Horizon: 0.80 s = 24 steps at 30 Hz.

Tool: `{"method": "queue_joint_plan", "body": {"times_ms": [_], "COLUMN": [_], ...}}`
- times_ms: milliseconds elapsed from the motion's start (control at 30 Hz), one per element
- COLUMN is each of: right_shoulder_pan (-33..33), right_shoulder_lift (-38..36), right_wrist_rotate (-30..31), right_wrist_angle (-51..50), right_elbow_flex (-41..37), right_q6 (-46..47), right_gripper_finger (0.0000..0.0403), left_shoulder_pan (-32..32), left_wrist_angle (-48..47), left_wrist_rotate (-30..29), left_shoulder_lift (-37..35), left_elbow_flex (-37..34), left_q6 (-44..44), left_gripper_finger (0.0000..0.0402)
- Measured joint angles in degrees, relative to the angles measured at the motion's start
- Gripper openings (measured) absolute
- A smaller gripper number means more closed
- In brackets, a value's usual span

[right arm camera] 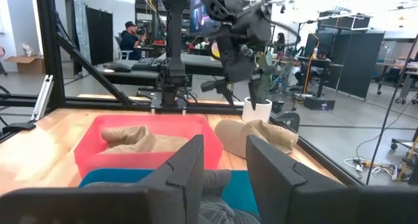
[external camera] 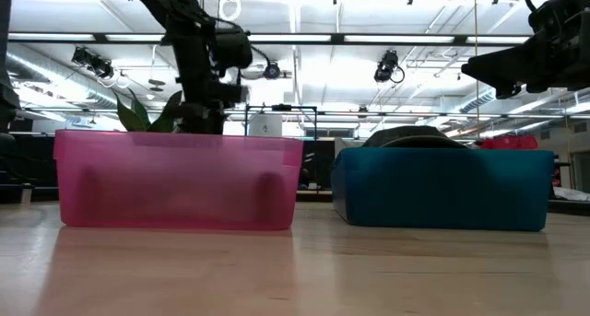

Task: Pick & Place hat
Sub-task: Put the brown cap into the red bin

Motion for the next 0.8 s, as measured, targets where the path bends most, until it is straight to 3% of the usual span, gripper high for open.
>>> {"method": "queue_joint_plan", "body": {"times_ms": [600, 700, 800], "right_shoulder_pan": [0.00, 0.00, 0.00], "right_shoulder_lift": [0.00, 0.00, 0.00], "right_wrist_rotate": [0.01, 0.00, 0.01], "right_wrist_angle": [0.02, 0.02, 0.02], "right_elbow_flex": [0.00, 0.00, 0.00], "right_q6": [-0.02, -0.02, 0.00], "right_gripper_finger": [0.0118, 0.0118, 0.0118], "left_shoulder_pan": [2.96, 3.17, 3.11], "left_wrist_angle": [4.03, 3.80, 3.57], "left_wrist_rotate": [-0.08, -0.26, -1.15], "left_shoulder_lift": [11.33, 11.36, 11.31], "left_elbow_flex": [0.18, 0.14, 0.10], "left_q6": [-0.26, -0.33, -2.23], "left_gripper_finger": [0.0172, 0.0133, 0.0052]}}
